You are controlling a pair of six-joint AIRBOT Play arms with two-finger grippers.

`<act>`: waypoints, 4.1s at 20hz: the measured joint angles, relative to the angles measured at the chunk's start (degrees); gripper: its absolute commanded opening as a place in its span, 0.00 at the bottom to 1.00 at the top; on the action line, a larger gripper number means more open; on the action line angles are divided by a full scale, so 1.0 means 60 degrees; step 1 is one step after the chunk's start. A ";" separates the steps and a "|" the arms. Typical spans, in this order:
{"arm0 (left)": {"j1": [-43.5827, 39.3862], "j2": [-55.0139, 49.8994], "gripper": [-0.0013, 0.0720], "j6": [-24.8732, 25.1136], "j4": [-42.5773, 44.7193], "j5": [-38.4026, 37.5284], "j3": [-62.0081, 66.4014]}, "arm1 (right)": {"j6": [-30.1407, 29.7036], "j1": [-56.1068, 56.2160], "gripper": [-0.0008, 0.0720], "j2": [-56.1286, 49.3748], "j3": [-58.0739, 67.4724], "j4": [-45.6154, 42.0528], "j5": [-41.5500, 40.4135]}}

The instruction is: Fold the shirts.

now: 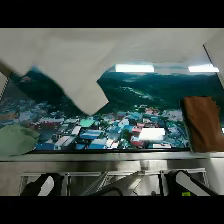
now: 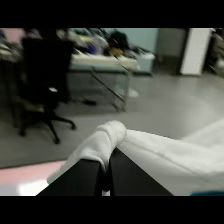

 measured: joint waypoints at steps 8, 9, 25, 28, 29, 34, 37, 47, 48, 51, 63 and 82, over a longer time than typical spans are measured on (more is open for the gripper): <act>0.1133 0.0765 0.04 0.1293 -0.1355 0.0382 -0.2881 | 0.0153 0.0237 0.04 -0.0871 -0.0787 0.0219 0.1086; 0.0561 0.0401 0.04 0.1468 -0.1166 0.0419 -0.3162 | 0.0109 0.0488 0.04 -0.1166 -0.1126 0.0273 0.1271; -0.3490 -1.0142 0.96 0.1188 0.2776 0.0240 0.0149 | 0.0007 0.2856 0.61 -0.7595 -0.3745 -0.2765 -0.0729; -0.2772 -1.0244 0.96 0.1096 0.2769 -0.1089 0.0725 | 0.0007 0.2255 0.33 -0.7165 -0.3781 -0.2991 0.0233; -0.2448 -1.0149 0.96 0.1078 0.2779 -0.1577 0.0576 | 0.0011 0.2029 0.33 -0.6965 -0.3883 -0.3107 0.0736; -0.0896 -0.9486 0.96 0.1104 0.2823 -0.3450 -0.1880 | 0.0590 0.0812 0.33 -0.5424 -0.5792 -0.4521 0.2623; -0.0291 -0.9107 0.96 0.1461 0.2820 -0.3767 -0.3836 | 0.0809 0.0138 0.33 -0.4320 -0.7570 -0.5031 0.2914; 0.0022 -0.8870 0.59 0.2386 0.2685 -0.3585 -0.7162 | 0.0576 -0.0612 0.45 -0.3089 -1.0684 -0.5464 0.2914; -0.0040 -0.8878 0.39 0.2463 0.2787 -0.3461 -0.7267 | 0.0543 -0.0612 0.52 -0.3078 -1.0790 -0.5464 0.2845; -0.0364 -0.8888 0.04 0.2765 0.2885 -0.3246 -0.7413 | 0.0361 -0.0499 0.52 -0.3078 -1.1100 -0.5457 0.2532; -0.0940 -0.8874 0.03 0.3053 0.2470 -0.3523 -0.6553 | -0.0477 0.0739 0.04 -0.4226 -1.2258 -0.5013 0.2120; -0.0896 0.0827 0.03 0.1042 0.0754 -0.0892 0.0448 | -0.0528 0.0958 0.04 0.0492 -0.0987 -0.0590 0.0962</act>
